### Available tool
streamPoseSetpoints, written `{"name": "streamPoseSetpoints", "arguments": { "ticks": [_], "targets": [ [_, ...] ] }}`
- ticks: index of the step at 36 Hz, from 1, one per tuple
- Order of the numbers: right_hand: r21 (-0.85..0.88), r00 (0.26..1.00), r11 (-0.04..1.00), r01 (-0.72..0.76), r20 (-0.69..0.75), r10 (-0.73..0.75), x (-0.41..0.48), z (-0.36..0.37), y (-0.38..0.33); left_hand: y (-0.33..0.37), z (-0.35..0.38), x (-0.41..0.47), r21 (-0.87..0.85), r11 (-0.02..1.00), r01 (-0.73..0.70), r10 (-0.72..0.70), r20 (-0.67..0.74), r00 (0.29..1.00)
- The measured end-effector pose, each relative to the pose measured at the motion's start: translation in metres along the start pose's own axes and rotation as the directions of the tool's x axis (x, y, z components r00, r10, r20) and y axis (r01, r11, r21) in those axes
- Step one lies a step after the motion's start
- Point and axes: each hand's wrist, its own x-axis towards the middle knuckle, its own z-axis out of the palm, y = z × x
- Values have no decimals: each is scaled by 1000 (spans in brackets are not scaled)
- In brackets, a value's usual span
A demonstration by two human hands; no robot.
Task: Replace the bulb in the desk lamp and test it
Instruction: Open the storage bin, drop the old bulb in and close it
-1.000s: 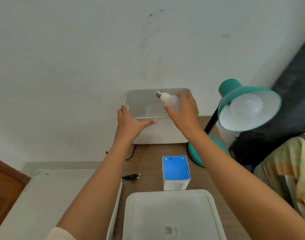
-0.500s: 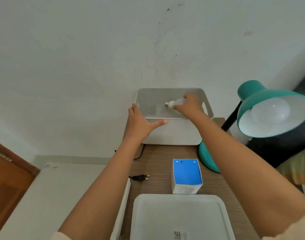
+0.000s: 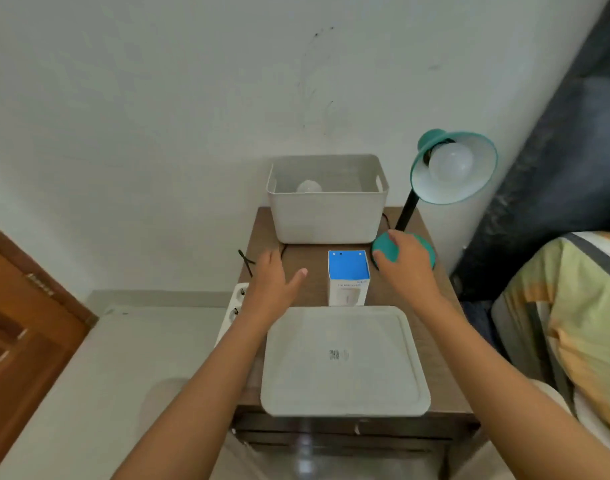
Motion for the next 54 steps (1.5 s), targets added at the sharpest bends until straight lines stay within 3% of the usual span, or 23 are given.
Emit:
{"name": "streamPoseSetpoints", "arguments": {
  "ticks": [6,12,20,29,35,43,54],
  "targets": [
    [-163,980,979,-121,138,144,-82,10,67,-33,52,-92,61,991,123,-131,160,978],
    [-220,959,967,-128,221,177,-122,26,103,-47,68,-128,92,979,185,-193,98,976],
    [-277,983,956,-92,129,132,-136,46,107,-49,73,-133,47,981,189,-190,33,981],
    [-168,982,974,-153,83,169,-141,47,104,-44,70,-133,0,973,233,-233,3,973],
    [-89,980,978,-187,50,191,-156,39,102,-40,61,-140,-76,978,197,-198,-6,980],
    [-31,992,992,-125,-30,125,-154,11,79,-13,27,-136,-96,992,81,-91,-96,991],
    [21,993,998,62,-106,-59,-55,-17,-1,19,-52,-51,-132,991,-38,1,-268,964]
  ]
}}
